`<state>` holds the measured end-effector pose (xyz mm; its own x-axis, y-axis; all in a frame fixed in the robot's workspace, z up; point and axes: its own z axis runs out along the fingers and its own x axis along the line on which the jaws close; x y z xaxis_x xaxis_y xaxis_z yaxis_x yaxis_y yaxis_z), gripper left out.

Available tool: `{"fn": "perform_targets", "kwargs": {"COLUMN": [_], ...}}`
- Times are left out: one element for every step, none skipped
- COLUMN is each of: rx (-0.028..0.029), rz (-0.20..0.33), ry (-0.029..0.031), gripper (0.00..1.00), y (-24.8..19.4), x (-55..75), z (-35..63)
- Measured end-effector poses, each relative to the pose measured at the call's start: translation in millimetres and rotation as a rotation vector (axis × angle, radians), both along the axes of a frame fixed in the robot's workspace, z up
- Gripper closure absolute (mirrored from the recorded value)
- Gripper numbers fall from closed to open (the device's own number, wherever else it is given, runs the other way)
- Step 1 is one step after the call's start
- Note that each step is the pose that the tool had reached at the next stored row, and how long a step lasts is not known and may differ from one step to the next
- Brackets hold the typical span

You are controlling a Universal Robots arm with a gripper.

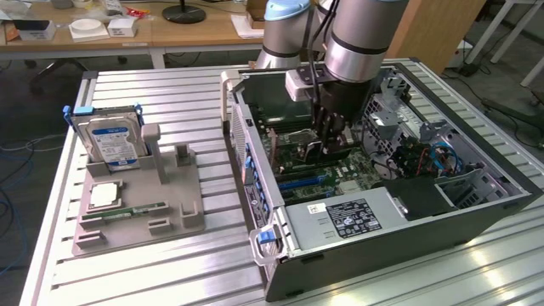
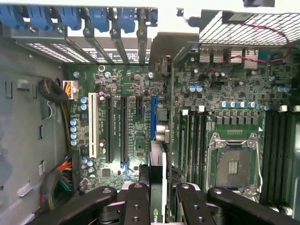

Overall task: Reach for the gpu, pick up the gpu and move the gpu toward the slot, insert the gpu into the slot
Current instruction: 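Insert the gpu into the slot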

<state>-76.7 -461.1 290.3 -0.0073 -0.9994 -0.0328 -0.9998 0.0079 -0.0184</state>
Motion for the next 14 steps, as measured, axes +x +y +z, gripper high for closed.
{"fn": "perform_targets", "kwargs": {"rx": [0.0000,0.0000,0.0001,0.0000,0.0001,0.0000,0.0000,0.0000,0.0000,0.0000,-0.0001,-0.0001,0.0000,-0.0002], "rz": [0.000,0.000,0.000,0.000,0.000,0.000,0.000,0.000,-0.001,-0.001,-0.001,-0.001,-0.001,-0.001], "ry": [0.0000,0.0014,0.0047,0.0078,0.0117,0.0189,0.0258,0.0303,0.0312,0.0313,0.0314,0.0313,0.0314,0.0314], "gripper": [0.73,0.73,0.73,0.73,0.73,0.73,0.73,0.73,0.73,0.73,0.73,0.73,0.73,0.73], "y": [-0.5,-0.6,-0.6,-0.6,-0.6,-0.6,-0.7,-0.7,-0.8,-0.9,-1.1,-1.3,-1.4,-1.5], "x": [-0.1,-0.6,-1.4,-1.9,-1.8,-1.9,-2.0,-1.9,-2.0,-2.0,-2.0,-2.0,-2.0,-2.0], "z": [-1.4,-2.3,-2.9,-3.3,-3.8,-4.4,-5.0,-6.0,-7.2,-8.5,-10.2,-12.0,-13.6,-15.3]}}
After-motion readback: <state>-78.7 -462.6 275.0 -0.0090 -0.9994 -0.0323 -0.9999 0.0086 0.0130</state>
